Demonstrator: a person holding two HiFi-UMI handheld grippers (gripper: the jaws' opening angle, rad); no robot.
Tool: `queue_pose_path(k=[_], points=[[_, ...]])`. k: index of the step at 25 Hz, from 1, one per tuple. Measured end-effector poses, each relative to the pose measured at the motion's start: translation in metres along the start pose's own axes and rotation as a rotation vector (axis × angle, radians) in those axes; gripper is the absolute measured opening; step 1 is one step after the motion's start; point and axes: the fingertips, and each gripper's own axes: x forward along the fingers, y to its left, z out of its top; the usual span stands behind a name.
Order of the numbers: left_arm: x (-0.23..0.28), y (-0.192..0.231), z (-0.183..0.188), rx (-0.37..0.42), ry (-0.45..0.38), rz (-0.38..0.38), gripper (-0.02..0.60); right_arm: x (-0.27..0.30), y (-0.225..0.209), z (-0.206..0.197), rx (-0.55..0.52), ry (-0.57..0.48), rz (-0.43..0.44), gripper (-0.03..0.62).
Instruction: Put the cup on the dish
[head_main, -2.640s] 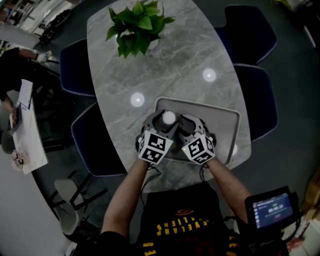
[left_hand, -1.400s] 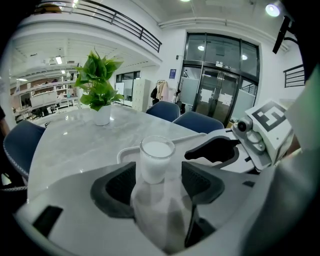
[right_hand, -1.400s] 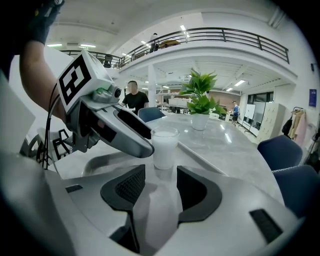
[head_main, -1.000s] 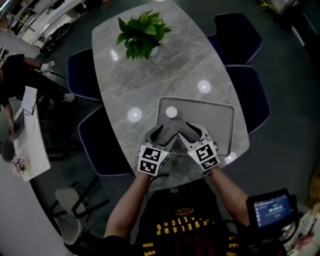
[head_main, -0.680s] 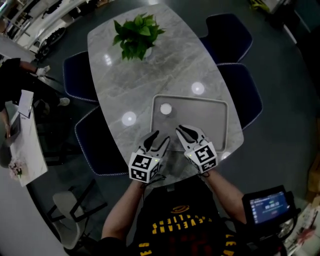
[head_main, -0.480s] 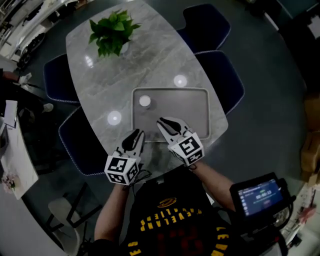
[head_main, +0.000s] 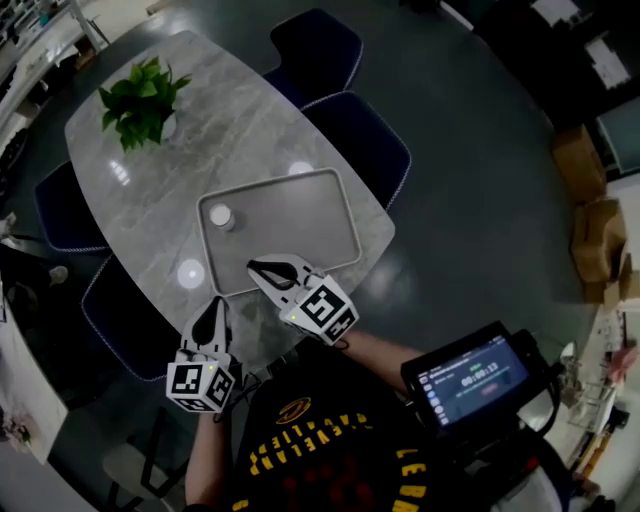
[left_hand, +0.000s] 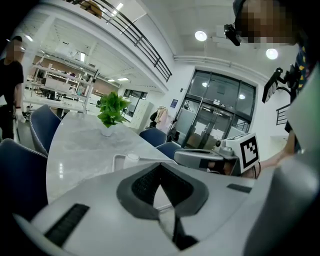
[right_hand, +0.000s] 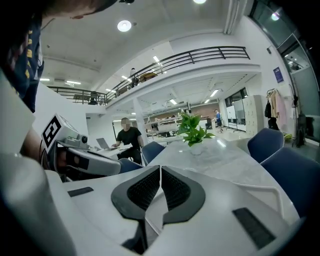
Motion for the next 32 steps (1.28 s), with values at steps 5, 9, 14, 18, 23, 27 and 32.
queue_pose_path(k=[5, 9, 14, 18, 23, 27, 32], points=[[-0.025, -0.009, 0.006, -0.002, -0.031, -0.016, 0.002, -0.012, 0.028, 0.011, 0.004, -0.032, 0.010, 0.017], [-0.057, -0.012, 0.014, -0.006, -0.084, -0.017, 0.000, -0.024, 0.053, 0.021, 0.000, -0.054, -0.003, 0.017], [-0.081, -0.007, 0.026, 0.004, -0.142, -0.015, 0.001, -0.027, 0.071, 0.036, -0.025, -0.087, -0.014, 0.017], [-0.092, -0.011, 0.024, -0.002, -0.145, -0.027, 0.001, -0.040, 0.079, 0.038, -0.016, -0.090, -0.037, 0.017], [-0.137, -0.024, 0.030, 0.030, -0.206, -0.040, 0.000, -0.065, 0.120, 0.050, -0.055, -0.130, -0.038, 0.017], [-0.160, -0.030, 0.027, 0.037, -0.230, -0.051, 0.001, -0.079, 0.141, 0.049, -0.078, -0.133, -0.044, 0.017], [-0.176, -0.033, 0.019, 0.048, -0.245, -0.054, 0.000, -0.089, 0.155, 0.045, -0.085, -0.150, -0.054, 0.017]])
